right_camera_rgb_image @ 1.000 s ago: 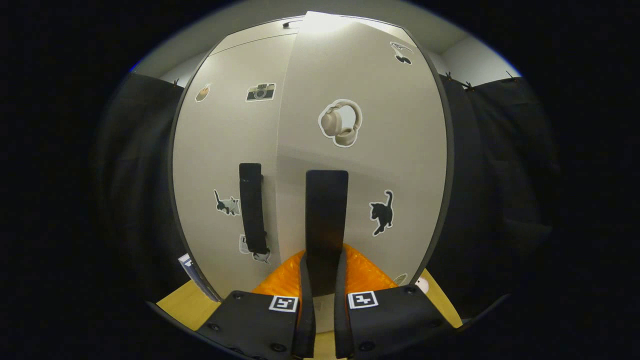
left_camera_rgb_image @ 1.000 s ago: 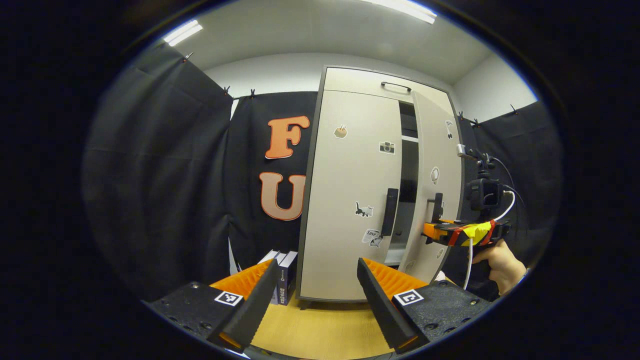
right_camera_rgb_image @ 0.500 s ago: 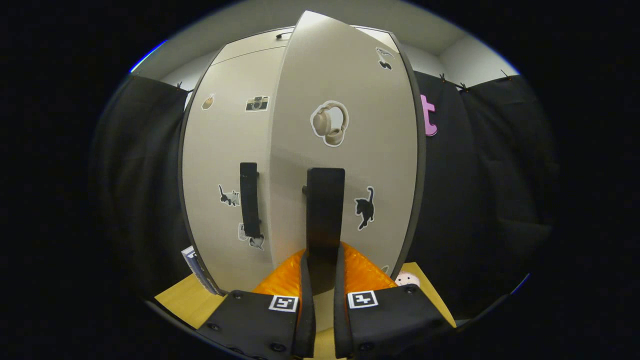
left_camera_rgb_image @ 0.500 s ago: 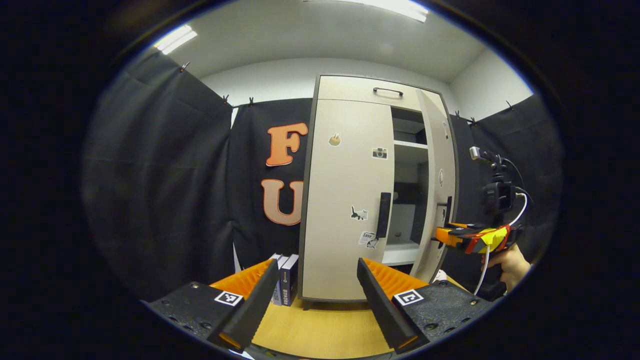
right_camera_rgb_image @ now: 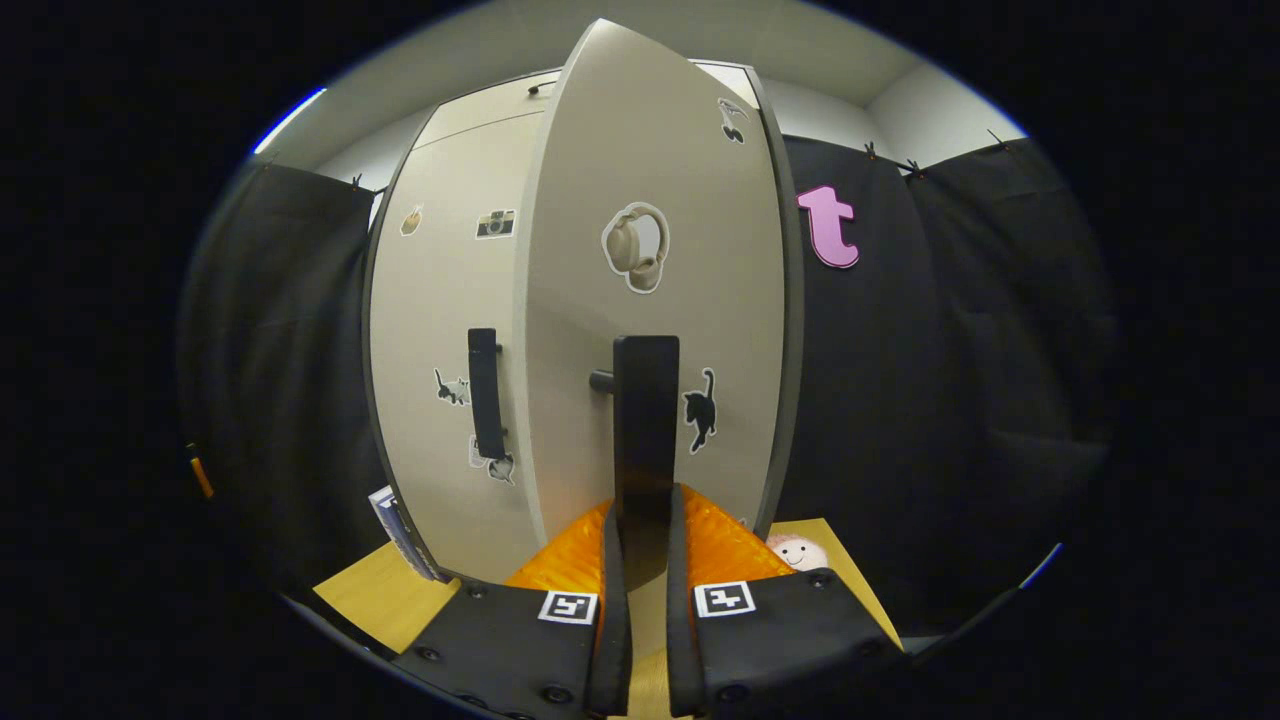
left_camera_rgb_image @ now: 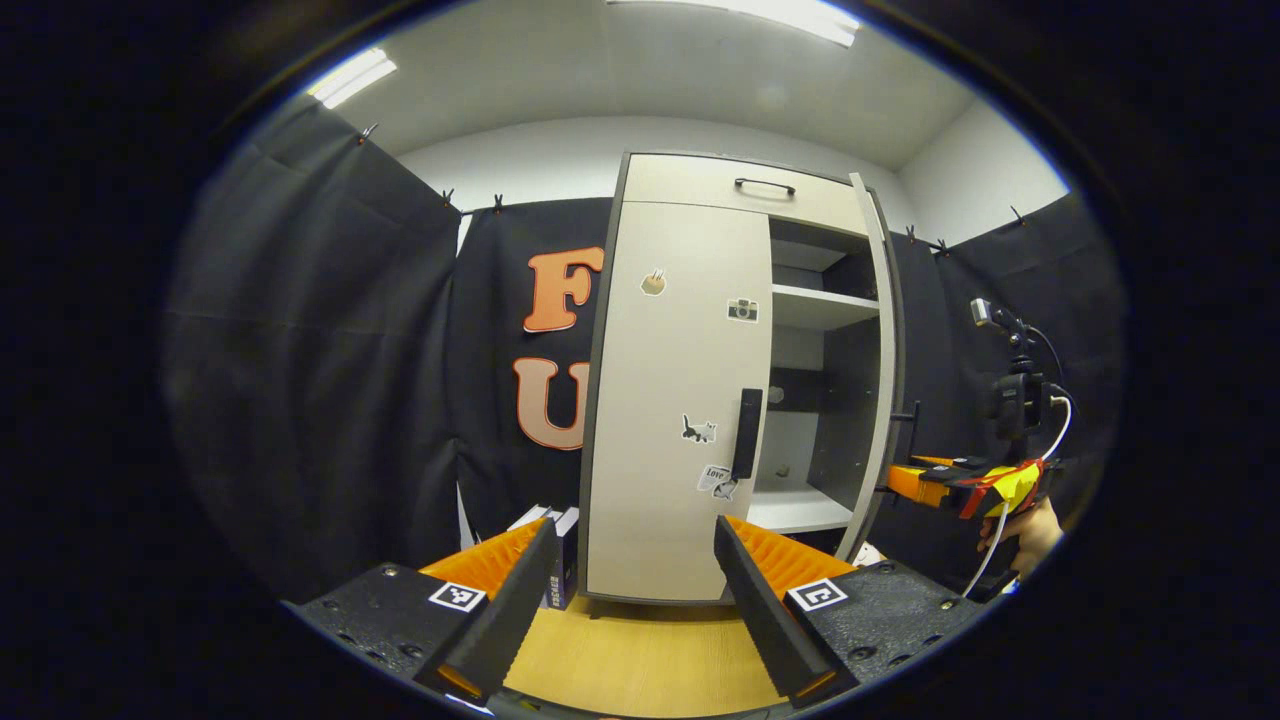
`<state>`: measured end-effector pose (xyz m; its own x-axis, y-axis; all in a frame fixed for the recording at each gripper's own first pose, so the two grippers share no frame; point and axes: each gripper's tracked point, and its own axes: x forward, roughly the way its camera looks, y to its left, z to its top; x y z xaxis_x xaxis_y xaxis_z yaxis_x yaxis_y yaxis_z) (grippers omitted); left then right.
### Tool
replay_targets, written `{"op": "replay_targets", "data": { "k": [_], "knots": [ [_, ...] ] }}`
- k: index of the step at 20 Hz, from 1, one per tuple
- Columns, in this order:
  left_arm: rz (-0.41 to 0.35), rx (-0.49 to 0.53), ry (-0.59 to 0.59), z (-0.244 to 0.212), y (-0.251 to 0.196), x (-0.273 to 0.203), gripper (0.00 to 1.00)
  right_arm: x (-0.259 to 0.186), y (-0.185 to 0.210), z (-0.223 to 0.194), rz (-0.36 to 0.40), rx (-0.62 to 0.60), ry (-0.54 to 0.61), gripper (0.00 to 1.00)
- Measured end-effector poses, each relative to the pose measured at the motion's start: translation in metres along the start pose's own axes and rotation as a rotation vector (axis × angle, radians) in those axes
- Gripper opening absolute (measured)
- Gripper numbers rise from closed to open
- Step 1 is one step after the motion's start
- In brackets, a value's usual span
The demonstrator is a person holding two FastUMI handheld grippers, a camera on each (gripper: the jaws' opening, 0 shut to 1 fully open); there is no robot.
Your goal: Open the right door of the double-door shoe cabinet with the right hand, and open the left door with the left hand.
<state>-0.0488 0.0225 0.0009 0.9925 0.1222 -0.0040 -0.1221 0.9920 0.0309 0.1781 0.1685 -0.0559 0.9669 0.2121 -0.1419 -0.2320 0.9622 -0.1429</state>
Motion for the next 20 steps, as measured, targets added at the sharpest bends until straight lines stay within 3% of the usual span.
{"op": "replay_targets", "data": {
  "k": [10, 13, 14, 15, 20],
  "knots": [
    [0.014, 0.004, 0.0, 0.0, -0.023, -0.001, 0.92, -0.008, -0.016, 0.0, -0.031, 0.003, -0.004, 0.21],
    [0.016, 0.001, 0.002, 0.0, -0.032, 0.001, 0.94, -0.015, -0.013, -0.005, -0.002, 0.018, 0.021, 0.21],
    [0.015, -0.001, 0.003, -0.001, -0.036, 0.001, 0.94, -0.017, -0.013, -0.006, 0.011, 0.024, 0.024, 0.17],
    [0.012, -0.001, 0.004, 0.0, -0.04, 0.002, 0.94, -0.017, -0.013, -0.005, 0.013, 0.022, 0.021, 0.21],
    [-0.001, 0.004, 0.003, 0.002, -0.06, 0.004, 0.94, -0.018, -0.017, -0.006, 0.011, 0.013, 0.024, 0.2]
  ]
}}
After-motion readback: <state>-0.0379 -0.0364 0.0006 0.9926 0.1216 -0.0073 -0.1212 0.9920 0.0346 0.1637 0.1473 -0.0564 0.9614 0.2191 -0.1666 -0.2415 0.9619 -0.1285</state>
